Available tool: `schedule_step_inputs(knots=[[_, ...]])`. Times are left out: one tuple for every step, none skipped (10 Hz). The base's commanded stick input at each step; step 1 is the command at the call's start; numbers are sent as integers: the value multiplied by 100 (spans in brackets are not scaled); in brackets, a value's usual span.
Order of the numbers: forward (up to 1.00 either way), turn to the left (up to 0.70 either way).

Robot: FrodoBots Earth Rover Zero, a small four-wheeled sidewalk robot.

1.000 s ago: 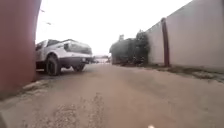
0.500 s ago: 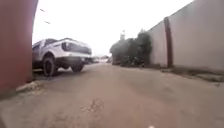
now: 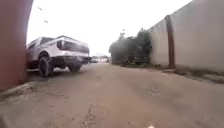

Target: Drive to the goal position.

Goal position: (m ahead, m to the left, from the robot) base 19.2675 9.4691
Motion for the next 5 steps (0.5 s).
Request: schedule_step_inputs(knots=[[50,0],[50,0],[50,0],[50,0],[50,0]])
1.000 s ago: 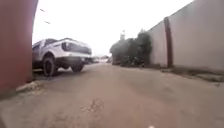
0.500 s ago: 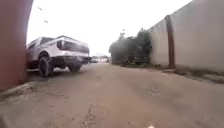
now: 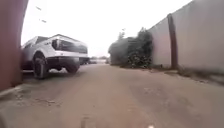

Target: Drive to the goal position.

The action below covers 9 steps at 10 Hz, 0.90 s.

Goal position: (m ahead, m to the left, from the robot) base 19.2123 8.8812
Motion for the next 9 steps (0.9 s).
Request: schedule_step_inputs(knots=[[50,0],[50,0],[50,0],[50,0],[50,0],[50,0],[50,0],[50,0],[50,0]])
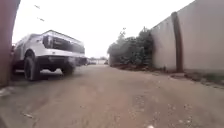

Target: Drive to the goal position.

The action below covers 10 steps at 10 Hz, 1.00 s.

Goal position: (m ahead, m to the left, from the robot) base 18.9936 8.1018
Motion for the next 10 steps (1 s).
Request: schedule_step_inputs(knots=[[50,0],[50,0],[50,0],[50,0],[50,0],[50,0],[50,0],[50,0],[50,0],[50,0]])
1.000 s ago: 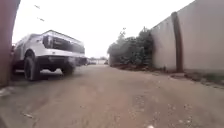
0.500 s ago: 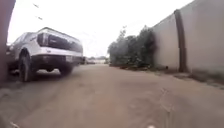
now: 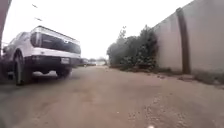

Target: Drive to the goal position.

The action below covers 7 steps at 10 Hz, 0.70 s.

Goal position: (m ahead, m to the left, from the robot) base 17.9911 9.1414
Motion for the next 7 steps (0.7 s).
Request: schedule_step_inputs(knots=[[50,0],[50,0],[50,0],[50,0],[50,0],[50,0],[50,0]])
